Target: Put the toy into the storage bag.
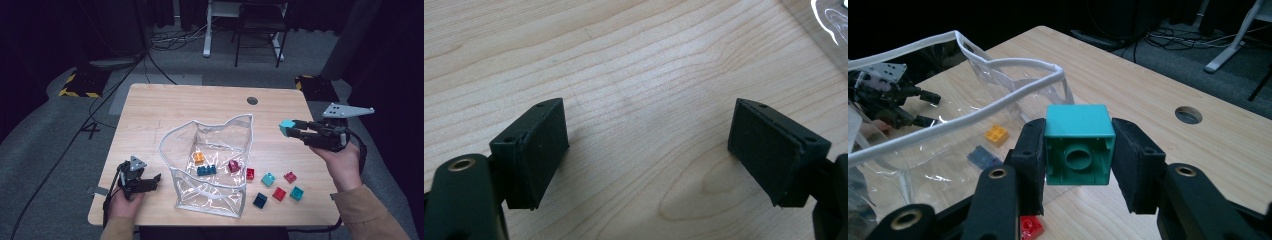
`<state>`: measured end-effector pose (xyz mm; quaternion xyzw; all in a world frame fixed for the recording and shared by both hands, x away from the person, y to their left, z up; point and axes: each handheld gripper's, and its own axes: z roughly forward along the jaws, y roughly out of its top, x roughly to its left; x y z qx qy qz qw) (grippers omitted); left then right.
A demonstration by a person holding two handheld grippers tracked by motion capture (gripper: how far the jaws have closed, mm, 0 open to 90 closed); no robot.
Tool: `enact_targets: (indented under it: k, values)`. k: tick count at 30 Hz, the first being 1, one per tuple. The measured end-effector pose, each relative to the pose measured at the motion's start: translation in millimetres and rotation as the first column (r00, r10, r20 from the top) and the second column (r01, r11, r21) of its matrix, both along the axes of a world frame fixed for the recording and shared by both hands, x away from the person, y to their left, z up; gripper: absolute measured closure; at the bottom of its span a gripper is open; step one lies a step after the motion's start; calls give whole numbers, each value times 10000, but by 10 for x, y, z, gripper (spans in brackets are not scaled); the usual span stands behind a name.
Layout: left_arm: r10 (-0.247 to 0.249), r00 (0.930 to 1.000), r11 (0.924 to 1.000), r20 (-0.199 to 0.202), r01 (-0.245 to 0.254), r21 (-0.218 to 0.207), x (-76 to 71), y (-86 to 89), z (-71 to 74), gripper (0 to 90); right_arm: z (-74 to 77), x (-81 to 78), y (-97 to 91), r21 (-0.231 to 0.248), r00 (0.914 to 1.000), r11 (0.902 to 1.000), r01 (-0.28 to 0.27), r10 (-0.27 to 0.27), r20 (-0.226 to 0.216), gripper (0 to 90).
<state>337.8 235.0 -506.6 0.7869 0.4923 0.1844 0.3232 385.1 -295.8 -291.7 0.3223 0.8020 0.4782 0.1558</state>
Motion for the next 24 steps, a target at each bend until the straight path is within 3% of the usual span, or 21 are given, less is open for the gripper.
enact_targets:
  k: [10, 14, 24]
  values:
    - [-2, 10000, 10000, 9, 2, -9, 0, 0, 0, 165, 114, 35, 242, -153, 9984, 9982, -572, 572, 40, 592]
    - [-10, 10000, 10000, 7, 10, -10, 0, 0, 0, 165, 176, 42, 424, 91, 9926, 9926, -1211, 1212, -100, 592]
    - [-128, 9999, 9999, -2, 128, 11, 0, 9, 1, 163, 323, 45, 947, -218, 9763, 9761, -2160, 2161, 47, 592]
